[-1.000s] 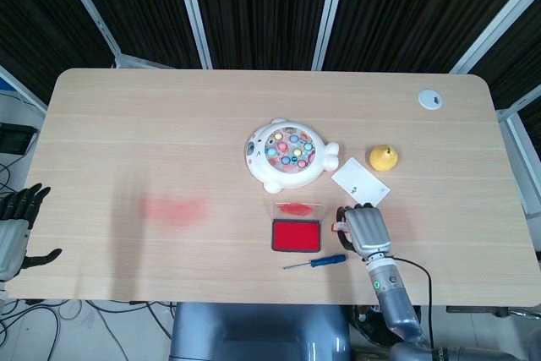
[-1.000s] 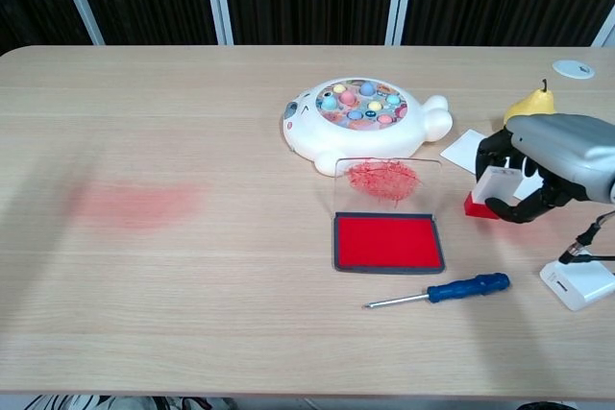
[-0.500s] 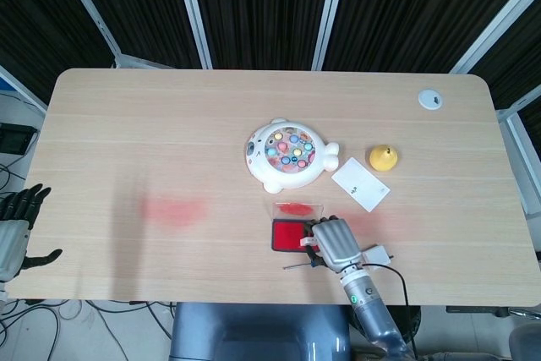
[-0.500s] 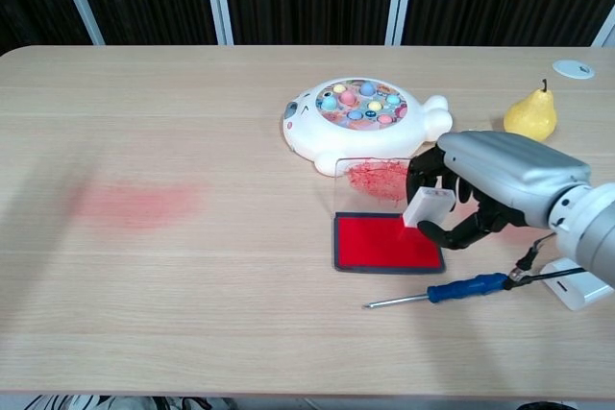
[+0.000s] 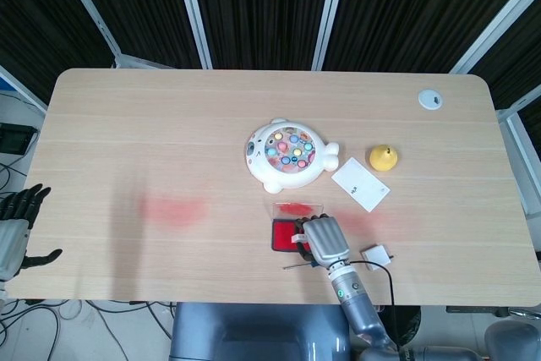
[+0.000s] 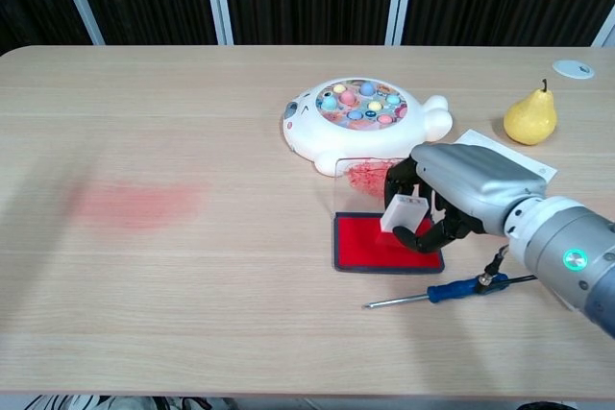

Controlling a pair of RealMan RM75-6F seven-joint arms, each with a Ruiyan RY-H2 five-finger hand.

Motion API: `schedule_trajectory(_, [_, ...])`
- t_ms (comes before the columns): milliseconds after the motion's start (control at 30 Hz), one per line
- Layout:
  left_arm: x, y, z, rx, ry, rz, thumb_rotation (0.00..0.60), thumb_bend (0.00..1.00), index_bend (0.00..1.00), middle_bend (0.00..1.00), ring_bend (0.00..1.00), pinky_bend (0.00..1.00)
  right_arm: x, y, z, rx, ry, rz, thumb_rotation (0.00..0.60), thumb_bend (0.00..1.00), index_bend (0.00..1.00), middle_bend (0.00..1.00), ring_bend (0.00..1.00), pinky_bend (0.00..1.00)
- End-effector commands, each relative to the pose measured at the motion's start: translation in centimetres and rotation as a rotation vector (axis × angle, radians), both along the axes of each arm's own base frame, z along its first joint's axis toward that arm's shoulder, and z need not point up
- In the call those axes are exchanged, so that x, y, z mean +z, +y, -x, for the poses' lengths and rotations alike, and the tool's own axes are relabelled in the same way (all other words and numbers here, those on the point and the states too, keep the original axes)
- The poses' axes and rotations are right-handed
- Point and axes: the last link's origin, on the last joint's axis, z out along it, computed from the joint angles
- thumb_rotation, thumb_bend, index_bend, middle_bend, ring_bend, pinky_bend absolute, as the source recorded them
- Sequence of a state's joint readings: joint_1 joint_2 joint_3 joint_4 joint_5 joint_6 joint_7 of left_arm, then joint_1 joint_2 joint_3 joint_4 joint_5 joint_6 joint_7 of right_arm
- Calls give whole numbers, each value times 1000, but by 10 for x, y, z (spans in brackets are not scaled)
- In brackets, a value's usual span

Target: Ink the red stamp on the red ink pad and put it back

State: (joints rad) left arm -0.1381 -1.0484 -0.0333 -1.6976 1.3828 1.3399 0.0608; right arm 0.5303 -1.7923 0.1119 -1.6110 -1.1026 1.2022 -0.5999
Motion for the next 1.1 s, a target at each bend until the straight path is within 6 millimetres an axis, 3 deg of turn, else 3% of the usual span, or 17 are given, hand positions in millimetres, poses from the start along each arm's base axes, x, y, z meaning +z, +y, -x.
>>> schedule_trajectory(33, [0, 0, 0, 3, -1, 1, 600, 42, 0, 0, 0, 0, -6, -1, 0, -6, -5, -2, 600, 566, 773, 622, 493, 440])
schedule_trajectory(700, [0, 2, 0, 19, -21, 0, 600, 42, 0, 0, 0, 0, -35, -6, 9, -58, 23, -5, 600, 568, 780, 625, 493, 440])
schedule_trajectory(1100, [0, 2, 0, 20, -23, 1, 600, 42, 0, 0, 0, 0, -26, -9, -4, -34, -2, 30, 600, 567, 780, 625, 493, 440])
